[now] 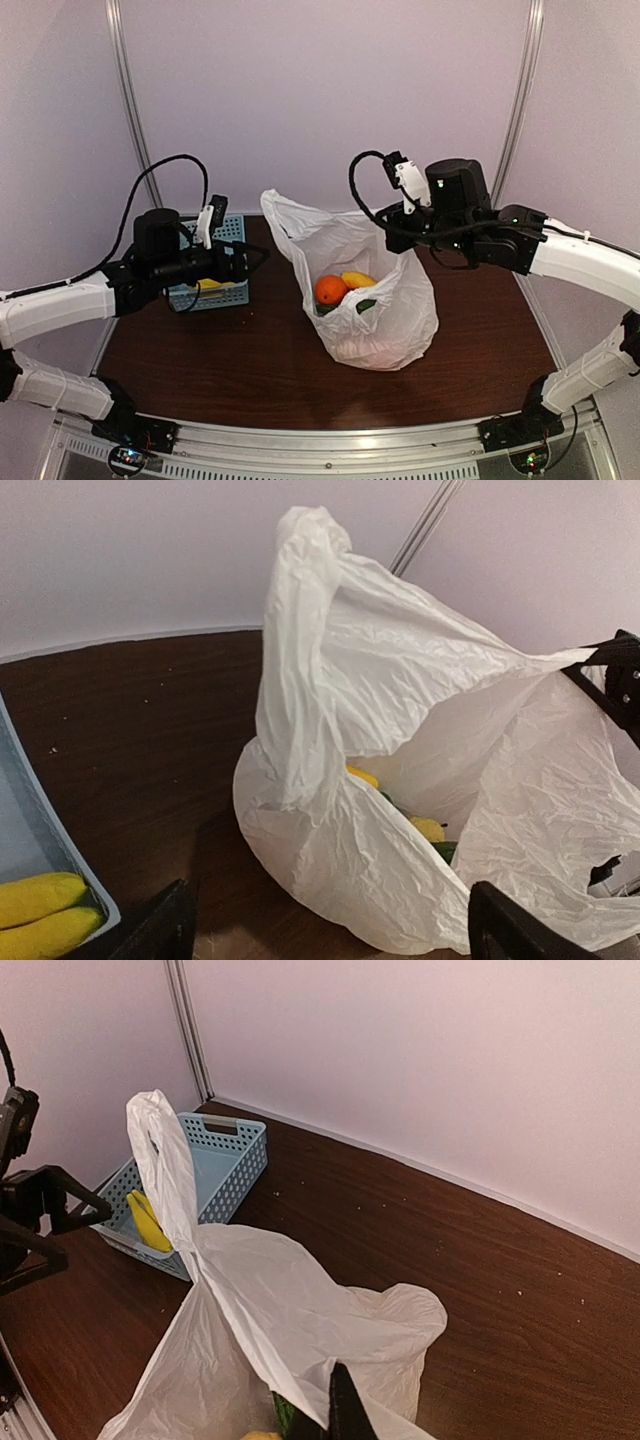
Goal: Untie the knot of the plastic bag and take out the fruit
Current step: Adjust the bag opening for the takeout bag, then hold the bag opening of the takeout bag.
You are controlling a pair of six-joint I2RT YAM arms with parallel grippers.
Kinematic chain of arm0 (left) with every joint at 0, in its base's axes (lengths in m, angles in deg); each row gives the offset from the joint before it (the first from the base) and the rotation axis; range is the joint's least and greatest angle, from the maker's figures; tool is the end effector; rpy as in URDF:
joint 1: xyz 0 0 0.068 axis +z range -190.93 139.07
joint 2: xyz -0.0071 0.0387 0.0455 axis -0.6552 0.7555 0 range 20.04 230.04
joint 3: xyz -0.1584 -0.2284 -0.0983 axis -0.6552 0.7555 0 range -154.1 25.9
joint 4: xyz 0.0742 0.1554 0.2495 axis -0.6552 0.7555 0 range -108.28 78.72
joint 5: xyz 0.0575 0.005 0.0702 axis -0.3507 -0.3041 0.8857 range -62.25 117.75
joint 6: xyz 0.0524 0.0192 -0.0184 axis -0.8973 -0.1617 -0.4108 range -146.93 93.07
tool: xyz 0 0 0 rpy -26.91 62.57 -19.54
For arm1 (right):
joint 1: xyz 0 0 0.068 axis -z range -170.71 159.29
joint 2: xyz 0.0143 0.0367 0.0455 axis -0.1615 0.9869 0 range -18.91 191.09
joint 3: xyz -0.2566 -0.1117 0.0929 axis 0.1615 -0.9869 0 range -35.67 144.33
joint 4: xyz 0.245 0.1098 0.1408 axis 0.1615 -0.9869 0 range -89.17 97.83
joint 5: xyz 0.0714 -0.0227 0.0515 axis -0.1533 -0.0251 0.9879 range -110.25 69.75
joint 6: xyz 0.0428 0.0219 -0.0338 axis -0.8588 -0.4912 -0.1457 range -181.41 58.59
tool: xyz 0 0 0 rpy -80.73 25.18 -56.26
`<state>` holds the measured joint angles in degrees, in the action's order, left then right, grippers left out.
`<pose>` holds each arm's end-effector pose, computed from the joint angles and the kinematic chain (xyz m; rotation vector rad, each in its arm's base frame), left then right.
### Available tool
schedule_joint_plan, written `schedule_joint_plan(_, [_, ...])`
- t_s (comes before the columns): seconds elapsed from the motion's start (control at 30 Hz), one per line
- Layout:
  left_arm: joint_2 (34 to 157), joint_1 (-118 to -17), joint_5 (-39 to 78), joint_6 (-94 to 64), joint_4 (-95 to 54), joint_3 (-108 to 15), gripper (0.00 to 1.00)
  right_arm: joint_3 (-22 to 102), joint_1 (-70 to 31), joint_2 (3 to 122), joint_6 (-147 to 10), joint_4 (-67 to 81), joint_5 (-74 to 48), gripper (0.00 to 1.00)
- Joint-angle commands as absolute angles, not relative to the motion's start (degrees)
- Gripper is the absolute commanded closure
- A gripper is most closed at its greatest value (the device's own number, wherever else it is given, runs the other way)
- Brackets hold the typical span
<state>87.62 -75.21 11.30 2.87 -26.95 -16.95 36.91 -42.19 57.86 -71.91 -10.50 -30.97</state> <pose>0.2482 -0.1837 0.2803 0.2897 1.9508 -1.0231 0.2268 0.2721 0.3870 -0.5798 1.9077 0.5242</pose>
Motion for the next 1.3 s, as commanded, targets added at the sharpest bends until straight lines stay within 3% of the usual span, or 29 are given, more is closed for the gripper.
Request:
schedule_joint_plan(0.0, [83.7, -79.0, 13.9, 11.5, -28.7, -13.2, 0.04, 36.0, -41.9, 58.1, -73.4, -8.2, -31.6, 1.0])
schedule_joint_plan(0.23, [82.3, -84.8, 20.2, 23.6, -31.6, -10.7, 0.04, 35.2, -42.0, 57.7, -74.3, -7.7, -32.9, 1.0])
schedule_joint_plan(0.7, [99.5, -93.8, 26.7, 24.9, -28.4, -23.0, 0.03, 33.3, -43.3, 57.0, -74.3, -5.8, -34.0, 1.0])
schedule_joint_plan(0.93, [102.5, -94.1, 30.2, 26.5, -25.7, -23.4, 0.04, 32.1, -43.6, 56.2, -73.7, -5.3, -35.6, 1.0])
schedule_joint_plan(1.0, [103.0, -94.2, 30.4, 26.3, -25.5, -22.4, 0.15, 31.9, -43.6, 55.9, -73.7, -5.2, -36.2, 1.0])
schedule_joint_plan(1.1, [103.1, -94.3, 29.8, 27.1, -27.7, -19.5, 0.46, 31.4, -43.6, 55.3, -73.5, -4.8, -37.2, 1.0])
schedule_joint_plan(1.27, [102.9, -94.3, 29.2, 27.4, -28.2, -17.3, 0.76, 30.9, -43.6, 54.6, -73.6, -4.9, -39.8, 1.0])
